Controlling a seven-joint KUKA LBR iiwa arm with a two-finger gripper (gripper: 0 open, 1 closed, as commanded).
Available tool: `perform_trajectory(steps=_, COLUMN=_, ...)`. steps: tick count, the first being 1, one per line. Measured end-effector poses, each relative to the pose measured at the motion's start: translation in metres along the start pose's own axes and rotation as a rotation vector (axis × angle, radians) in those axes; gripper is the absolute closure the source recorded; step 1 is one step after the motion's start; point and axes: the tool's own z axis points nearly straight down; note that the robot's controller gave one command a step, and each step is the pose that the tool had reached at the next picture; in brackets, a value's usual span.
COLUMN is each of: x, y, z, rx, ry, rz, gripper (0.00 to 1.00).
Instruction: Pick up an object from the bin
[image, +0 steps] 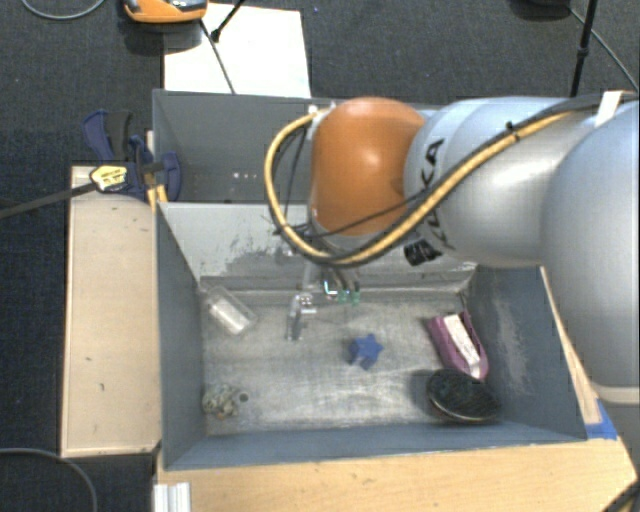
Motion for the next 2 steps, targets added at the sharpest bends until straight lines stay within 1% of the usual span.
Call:
perform_trajectory(steps=1, x=0.037, y=-0.067, z=0.078, rx=0.004, ry=0.004, rz=-0.069, gripper=0.00)
perform_trajectory(steps=2, x=0.065, y=-0.145, z=0.105, rx=0.002, ry=-0.003, rz=-0.005, gripper=0.00)
